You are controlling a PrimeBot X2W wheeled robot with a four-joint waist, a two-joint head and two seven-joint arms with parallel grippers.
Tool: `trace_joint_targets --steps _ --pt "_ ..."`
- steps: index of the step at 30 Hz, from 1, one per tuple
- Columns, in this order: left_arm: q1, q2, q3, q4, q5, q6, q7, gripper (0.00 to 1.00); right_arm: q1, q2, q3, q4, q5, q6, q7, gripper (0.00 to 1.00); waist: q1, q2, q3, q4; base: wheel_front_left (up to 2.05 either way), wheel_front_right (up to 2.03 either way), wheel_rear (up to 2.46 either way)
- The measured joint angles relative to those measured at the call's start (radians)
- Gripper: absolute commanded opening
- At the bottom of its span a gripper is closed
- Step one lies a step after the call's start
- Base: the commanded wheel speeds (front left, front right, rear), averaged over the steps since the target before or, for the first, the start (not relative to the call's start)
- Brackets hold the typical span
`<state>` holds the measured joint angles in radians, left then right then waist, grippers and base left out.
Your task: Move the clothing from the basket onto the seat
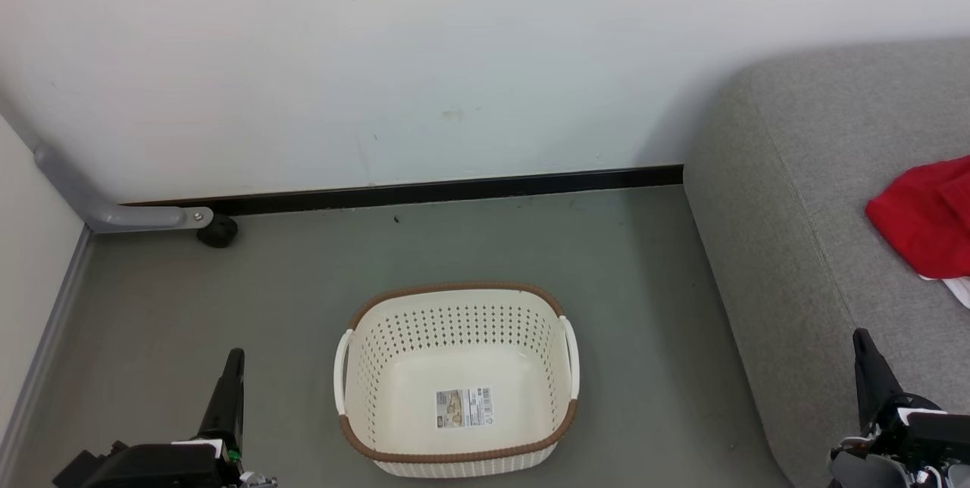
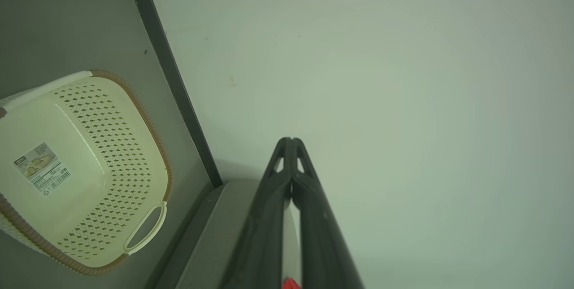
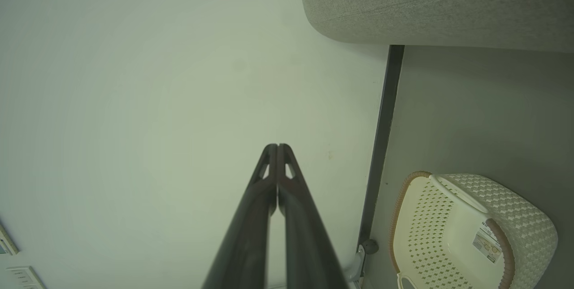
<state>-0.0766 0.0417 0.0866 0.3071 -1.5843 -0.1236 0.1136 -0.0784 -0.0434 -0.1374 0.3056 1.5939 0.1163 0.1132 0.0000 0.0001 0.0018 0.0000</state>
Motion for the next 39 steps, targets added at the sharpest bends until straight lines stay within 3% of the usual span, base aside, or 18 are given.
trace_joint_targets --steps 39 --pt "0.000 0.000 0.000 -0.002 0.000 0.000 0.000 0.00 0.000 0.000 0.000 -0.001 0.000 0.001 0.000 0.00 0.0000 0.0000 0.000 0.000 0.00 0.00 0.00"
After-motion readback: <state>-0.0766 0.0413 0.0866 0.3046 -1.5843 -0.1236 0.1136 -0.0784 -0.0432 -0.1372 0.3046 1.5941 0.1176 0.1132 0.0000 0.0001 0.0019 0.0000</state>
